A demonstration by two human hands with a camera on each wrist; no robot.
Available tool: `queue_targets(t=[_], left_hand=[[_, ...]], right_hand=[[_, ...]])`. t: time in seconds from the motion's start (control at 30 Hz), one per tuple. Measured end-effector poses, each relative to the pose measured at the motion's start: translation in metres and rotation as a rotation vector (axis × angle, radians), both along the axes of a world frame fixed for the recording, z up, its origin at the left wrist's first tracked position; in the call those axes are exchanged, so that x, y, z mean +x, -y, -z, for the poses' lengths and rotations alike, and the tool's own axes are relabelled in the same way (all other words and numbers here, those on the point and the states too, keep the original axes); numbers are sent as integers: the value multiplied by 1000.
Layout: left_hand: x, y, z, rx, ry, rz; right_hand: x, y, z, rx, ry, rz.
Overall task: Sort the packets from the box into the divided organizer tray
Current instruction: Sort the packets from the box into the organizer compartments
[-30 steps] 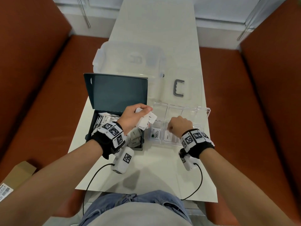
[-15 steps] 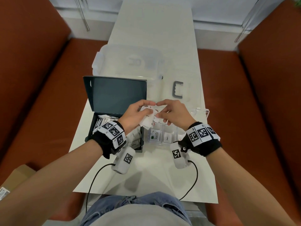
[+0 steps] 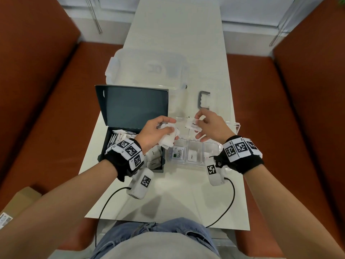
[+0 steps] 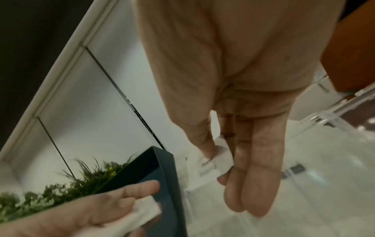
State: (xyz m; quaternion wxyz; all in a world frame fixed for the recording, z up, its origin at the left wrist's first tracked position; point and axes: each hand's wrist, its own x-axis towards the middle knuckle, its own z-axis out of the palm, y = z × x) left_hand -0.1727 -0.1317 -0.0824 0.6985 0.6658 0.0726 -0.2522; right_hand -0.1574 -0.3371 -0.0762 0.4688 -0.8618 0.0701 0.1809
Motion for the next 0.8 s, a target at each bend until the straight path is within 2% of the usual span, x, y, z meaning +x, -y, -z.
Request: queue_targets(t=[0.23,0.37,0.5,0.8], left_hand=[[-1,-7,1,27,2,-18],[-3,-8,1,29,-5,-15],[-3,-8,2,34,-11,-7],[-2,-9,4,24,-20,-24]], right_hand=[[-4,8,23,-374,-107,-322],[-6,-1,45,-530,-110,-385],[-10,-9,60,-598,-159,-408],[-14,-17,70,-784,-93,-436]])
